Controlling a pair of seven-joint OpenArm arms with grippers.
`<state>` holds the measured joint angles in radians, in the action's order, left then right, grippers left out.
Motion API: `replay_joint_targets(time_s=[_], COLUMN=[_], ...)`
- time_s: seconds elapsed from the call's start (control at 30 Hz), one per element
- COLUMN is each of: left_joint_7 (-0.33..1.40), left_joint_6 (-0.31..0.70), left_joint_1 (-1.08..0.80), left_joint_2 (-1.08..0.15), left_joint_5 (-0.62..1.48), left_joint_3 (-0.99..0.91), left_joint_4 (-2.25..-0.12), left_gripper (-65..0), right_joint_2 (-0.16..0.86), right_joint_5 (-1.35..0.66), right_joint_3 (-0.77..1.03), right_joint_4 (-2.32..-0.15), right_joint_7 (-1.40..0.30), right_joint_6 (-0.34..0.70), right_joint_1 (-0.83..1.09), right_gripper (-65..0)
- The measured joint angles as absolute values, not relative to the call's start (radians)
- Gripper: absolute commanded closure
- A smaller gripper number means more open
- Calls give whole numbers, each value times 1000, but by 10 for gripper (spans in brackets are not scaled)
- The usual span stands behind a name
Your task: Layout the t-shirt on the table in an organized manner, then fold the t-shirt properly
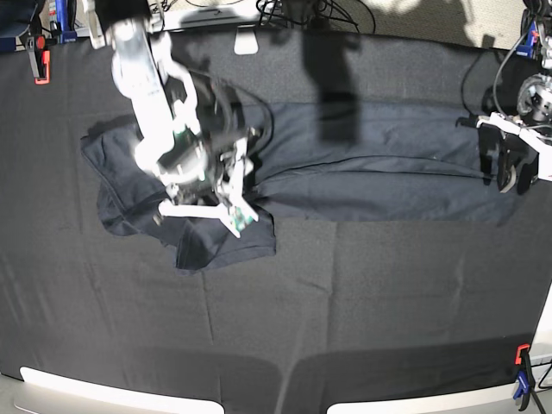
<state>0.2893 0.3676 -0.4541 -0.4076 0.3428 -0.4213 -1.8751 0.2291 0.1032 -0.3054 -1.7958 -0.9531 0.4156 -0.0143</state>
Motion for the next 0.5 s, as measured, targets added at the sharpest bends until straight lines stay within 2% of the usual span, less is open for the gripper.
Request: replay_joint_targets(time_s=[0.33,0.5], left_joint_7=[266,263], left_joint_6=[367,367], left_joint_1=[-454,-455], left_joint_2=[-407,-408], left_joint_5=[281,281], left_joint_3=[-421,-421], left_joint_4=[-1876,-1875], left_gripper=[-174,-174], right_joint_2=[271,279], right_joint_5=[99,106], right_joint_3=[-306,-306], right_joint_4=[-1792,-1720], right_joint_7=[-993,-1000], right_joint_6=[418,415], right_joint_1=[-46,-45], right_gripper=[-267,-264])
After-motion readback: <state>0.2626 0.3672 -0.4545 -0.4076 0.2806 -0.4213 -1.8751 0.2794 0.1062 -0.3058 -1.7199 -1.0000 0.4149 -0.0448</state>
